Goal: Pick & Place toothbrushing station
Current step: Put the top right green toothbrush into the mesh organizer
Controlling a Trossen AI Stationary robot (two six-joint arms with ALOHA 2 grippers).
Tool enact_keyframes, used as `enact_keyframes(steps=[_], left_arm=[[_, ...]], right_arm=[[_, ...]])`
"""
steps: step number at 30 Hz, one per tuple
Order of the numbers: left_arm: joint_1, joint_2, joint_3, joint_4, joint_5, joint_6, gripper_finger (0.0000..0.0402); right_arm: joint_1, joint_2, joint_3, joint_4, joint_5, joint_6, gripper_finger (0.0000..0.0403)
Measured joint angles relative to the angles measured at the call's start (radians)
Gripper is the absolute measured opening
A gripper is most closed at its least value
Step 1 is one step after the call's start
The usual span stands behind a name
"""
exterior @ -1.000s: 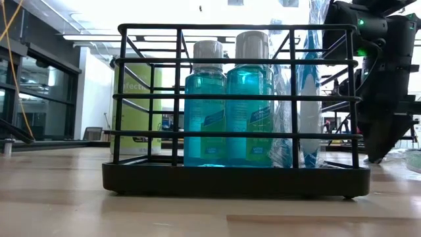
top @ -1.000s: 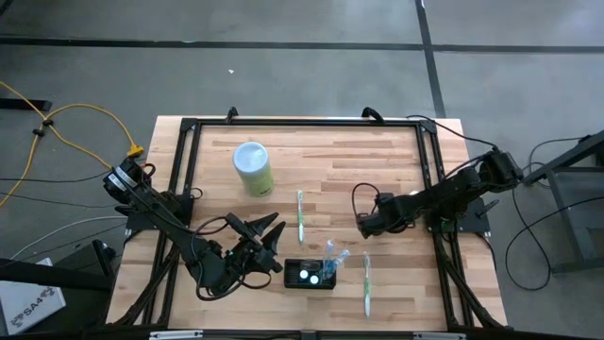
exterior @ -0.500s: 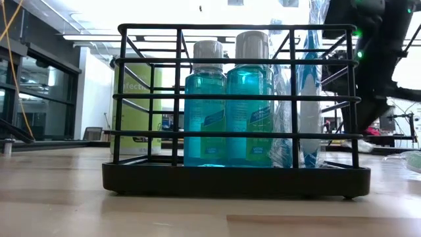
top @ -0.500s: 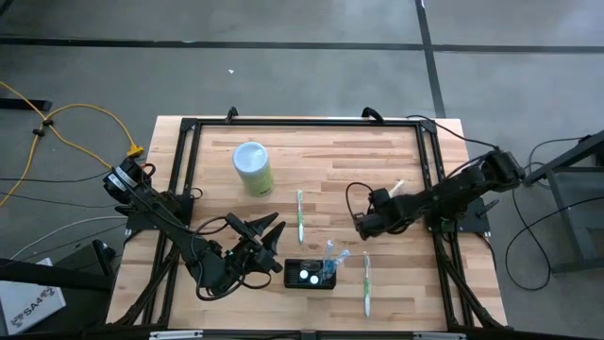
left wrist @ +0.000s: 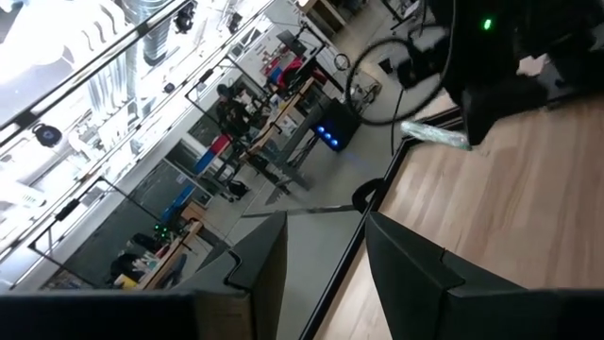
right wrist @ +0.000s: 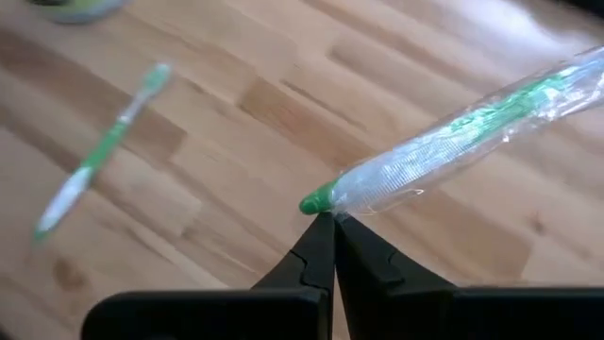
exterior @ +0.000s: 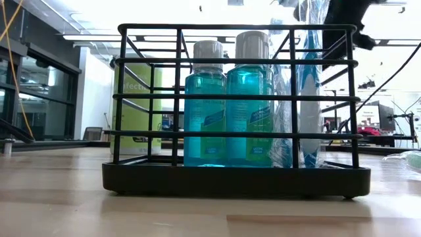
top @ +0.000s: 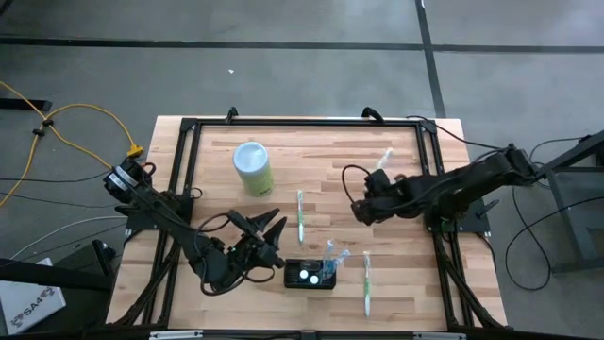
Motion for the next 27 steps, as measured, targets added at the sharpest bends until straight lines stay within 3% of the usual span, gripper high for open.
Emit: enact_keyframes(steps=[12,27], left_arm=[[0.028,0.0,0.0,-0.002,0.0,-0.078,0.0138],[0.054,0.0,0.0,-0.003,0.035,-0.263,0.0138]], right_arm=[[0.128,0.0,0.134,0.114,0.123,-0.429,0.0001],[0.357,0.0,0.134,0.179,0.26,-0.723,0.0001]])
